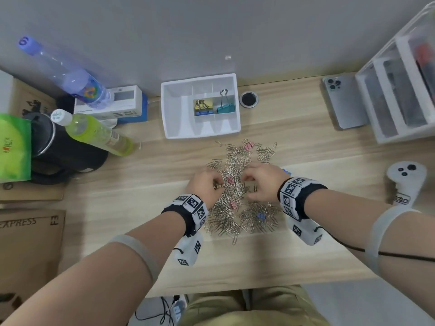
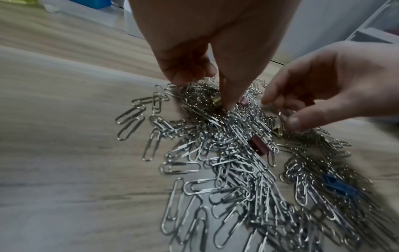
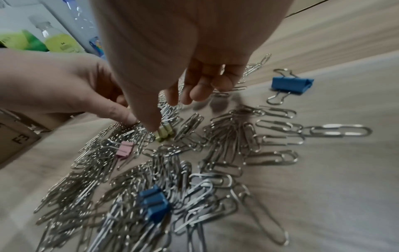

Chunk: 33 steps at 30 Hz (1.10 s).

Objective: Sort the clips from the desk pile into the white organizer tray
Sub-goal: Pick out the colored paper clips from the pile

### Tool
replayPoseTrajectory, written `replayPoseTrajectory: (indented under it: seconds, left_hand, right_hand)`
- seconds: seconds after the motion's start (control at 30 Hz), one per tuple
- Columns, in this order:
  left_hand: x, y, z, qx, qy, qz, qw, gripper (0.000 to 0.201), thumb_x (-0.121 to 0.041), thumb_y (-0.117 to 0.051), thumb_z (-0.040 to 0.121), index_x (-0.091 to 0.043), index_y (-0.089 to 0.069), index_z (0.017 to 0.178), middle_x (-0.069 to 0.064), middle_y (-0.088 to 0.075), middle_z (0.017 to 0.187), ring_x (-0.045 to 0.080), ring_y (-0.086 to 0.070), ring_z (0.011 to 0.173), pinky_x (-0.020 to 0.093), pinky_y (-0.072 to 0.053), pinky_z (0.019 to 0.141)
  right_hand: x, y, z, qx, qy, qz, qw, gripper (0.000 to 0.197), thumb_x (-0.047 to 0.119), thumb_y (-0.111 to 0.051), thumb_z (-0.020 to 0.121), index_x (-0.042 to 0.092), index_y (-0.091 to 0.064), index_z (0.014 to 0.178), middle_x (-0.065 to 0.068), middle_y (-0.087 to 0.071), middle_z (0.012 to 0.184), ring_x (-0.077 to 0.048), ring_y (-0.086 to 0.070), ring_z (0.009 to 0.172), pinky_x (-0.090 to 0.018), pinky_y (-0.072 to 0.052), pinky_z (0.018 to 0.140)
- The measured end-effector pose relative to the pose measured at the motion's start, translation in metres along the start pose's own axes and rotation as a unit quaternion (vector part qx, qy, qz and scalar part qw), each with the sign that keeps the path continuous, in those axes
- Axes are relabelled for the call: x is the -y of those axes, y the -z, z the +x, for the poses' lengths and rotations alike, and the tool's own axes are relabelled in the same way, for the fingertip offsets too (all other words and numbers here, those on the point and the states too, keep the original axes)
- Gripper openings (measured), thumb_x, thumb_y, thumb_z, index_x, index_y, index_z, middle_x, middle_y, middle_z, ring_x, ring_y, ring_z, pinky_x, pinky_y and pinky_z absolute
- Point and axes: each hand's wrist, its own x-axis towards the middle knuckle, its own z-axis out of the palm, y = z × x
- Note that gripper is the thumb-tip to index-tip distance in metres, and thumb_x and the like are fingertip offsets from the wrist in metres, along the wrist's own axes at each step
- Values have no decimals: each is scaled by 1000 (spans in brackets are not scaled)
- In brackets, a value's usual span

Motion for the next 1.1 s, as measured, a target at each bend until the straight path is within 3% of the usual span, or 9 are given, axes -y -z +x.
replayPoseTrajectory:
  seconds: [0.23, 0.37, 0.47, 0.6, 0.73, 0.83, 0.93, 1.03, 1.1]
  left_hand:
    - [0, 4, -10, -33, 17, -60, 997, 14, -26, -79, 74, -20, -68, 68, -6, -55, 93, 8, -54, 83, 23, -46, 76]
    - [0, 13, -17, -1, 52, -177, 983, 18, -27, -76, 80, -14, -66, 71, -8, -59, 66, 6, -52, 55, 18, -44, 53]
    - [0, 18, -15, 48, 109, -270, 956, 24, -26, -74, 85, -4, -66, 81, 2, -63, 65, 12, -55, 54, 26, -52, 57]
    - [-1, 21, -9, 139, 200, -423, 873, 16, -16, -70, 88, -2, -63, 92, 20, -73, 98, 19, -64, 66, 30, -55, 65]
    - [-12, 30, -10, 180, 245, -558, 772, 18, -11, -55, 96, -2, -52, 111, 24, -68, 115, 30, -66, 89, 34, -56, 73]
    - [-8, 35, -8, 224, 305, -634, 674, 36, -15, -49, 97, -2, -41, 130, 28, -63, 124, 34, -67, 96, 35, -58, 72]
    - [-2, 36, -6, 270, 338, -661, 614, 37, -21, -44, 99, -13, -32, 133, 28, -63, 123, 39, -68, 102, 40, -59, 69]
    - [-4, 33, -4, 302, 346, -655, 600, 31, -23, -44, 99, -29, -30, 126, 27, -66, 111, 39, -68, 97, 41, -59, 69]
    - [-9, 31, -5, 328, 325, -632, 623, 30, -20, -49, 98, -22, -34, 124, 21, -67, 98, 29, -68, 80, 34, -59, 65]
  right_hand:
    - [2, -11, -5, 7, 1, 30, 1000, 11, 40, -70, 83, 29, -68, 83, 11, -57, 97, -10, -56, 94, -37, -53, 85]
    - [2, -2, -11, 11, -32, 134, 990, 13, 31, -68, 85, 23, -69, 75, 5, -64, 118, -16, -57, 117, -33, -44, 100]
    - [2, 7, -13, 27, -136, 274, 952, 20, 31, -65, 90, 16, -71, 81, 10, -64, 113, -9, -62, 88, -30, -47, 84]
    - [2, 20, -16, 87, -227, 476, 845, 19, 19, -57, 96, 6, -70, 99, -2, -54, 62, -7, -46, 41, -22, -33, 44]
    - [3, 23, -19, 132, -251, 583, 762, 19, 14, -49, 99, 3, -63, 106, -5, -62, 70, -12, -52, 47, -24, -35, 46]
    - [2, 20, -18, 130, -258, 593, 752, 16, 15, -47, 99, 6, -60, 98, -7, -65, 76, -14, -54, 51, -25, -36, 48]
    - [0, 19, -15, 119, -269, 584, 757, 14, 14, -48, 99, 5, -59, 99, -7, -66, 73, -15, -54, 51, -25, -36, 46]
    - [-1, 20, -13, 132, -262, 557, 777, 16, 16, -49, 98, 4, -59, 100, -6, -66, 75, -13, -54, 53, -23, -38, 45]
    - [-2, 21, -12, 137, -253, 542, 789, 21, 18, -52, 99, 2, -62, 107, -5, -66, 76, -12, -54, 54, -22, -39, 46]
